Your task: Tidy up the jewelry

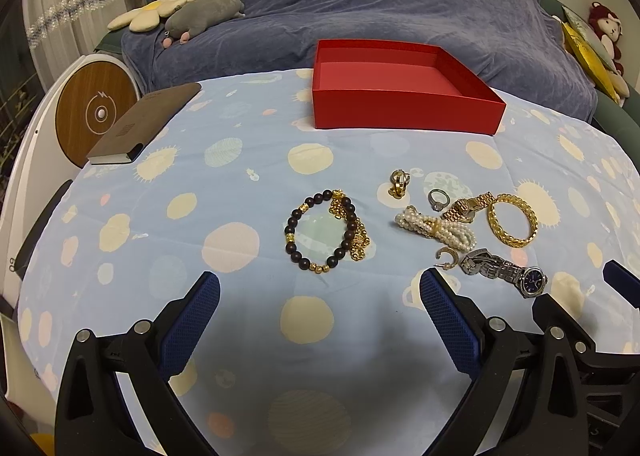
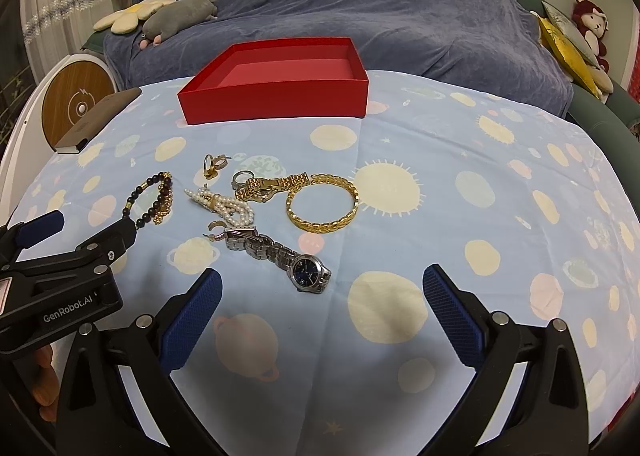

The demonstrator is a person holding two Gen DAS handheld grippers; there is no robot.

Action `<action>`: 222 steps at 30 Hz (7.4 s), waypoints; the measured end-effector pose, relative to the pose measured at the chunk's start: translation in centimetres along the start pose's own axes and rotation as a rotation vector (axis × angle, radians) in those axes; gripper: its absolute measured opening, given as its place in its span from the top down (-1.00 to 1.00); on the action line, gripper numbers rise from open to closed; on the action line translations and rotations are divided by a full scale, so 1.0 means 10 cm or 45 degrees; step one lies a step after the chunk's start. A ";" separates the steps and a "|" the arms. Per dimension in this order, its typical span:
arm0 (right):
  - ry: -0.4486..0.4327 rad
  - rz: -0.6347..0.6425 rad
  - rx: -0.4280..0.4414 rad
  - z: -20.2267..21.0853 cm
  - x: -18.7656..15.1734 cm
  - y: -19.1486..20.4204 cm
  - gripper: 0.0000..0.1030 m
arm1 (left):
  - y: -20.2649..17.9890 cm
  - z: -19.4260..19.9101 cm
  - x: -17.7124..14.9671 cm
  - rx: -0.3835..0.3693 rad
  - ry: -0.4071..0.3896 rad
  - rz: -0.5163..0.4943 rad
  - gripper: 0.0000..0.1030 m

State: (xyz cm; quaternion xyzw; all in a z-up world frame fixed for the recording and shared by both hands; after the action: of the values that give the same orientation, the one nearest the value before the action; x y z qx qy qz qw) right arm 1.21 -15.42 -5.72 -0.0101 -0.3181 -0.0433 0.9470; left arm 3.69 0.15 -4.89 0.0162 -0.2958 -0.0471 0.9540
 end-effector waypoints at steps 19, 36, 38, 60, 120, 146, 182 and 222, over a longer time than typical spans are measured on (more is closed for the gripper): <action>0.003 -0.002 0.002 -0.03 0.01 -0.01 -0.91 | 0.01 0.00 -0.01 0.018 -0.006 -0.003 -0.90; 0.003 -0.002 0.008 -0.05 0.00 0.03 -0.91 | 0.01 -0.01 -0.01 0.019 -0.002 -0.005 -0.90; 0.005 -0.003 0.010 -0.05 0.00 0.02 -0.91 | 0.01 -0.01 -0.01 0.018 -0.001 -0.005 -0.90; 0.011 -0.012 0.018 -0.07 -0.02 0.04 -0.91 | 0.01 -0.04 -0.03 0.017 -0.001 0.000 -0.89; 0.136 -0.025 0.119 -0.66 0.39 -0.08 -0.09 | 0.28 -0.66 0.13 -0.049 0.083 0.041 -0.64; 0.120 -0.019 0.165 -0.54 0.38 -0.04 -0.09 | 0.48 -0.72 0.32 -0.055 0.052 0.102 0.17; -0.089 0.025 0.243 -0.89 2.83 0.01 -0.09 | -0.32 -0.27 2.63 -0.410 -0.251 -0.141 0.90; 0.102 0.201 0.289 -0.25 1.22 -0.09 -0.44 | 0.18 -0.29 1.68 -0.289 -0.141 -0.021 -0.32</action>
State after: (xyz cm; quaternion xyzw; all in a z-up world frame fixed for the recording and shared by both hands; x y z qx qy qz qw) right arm 12.33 -17.31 -0.32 0.0737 -0.2809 0.0672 0.9545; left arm 19.24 0.33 2.26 -0.0922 -0.3407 -0.0891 0.9314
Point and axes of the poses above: each gripper's, at about its wrist camera, not at the fingertips, and z roughly against the way its jaws point, y to its left, x to its top, the point moved 6 cm from there along -z, roughly the way its jaws point, and after that the axes turned 5 degrees about y, right-handed, at the moved point
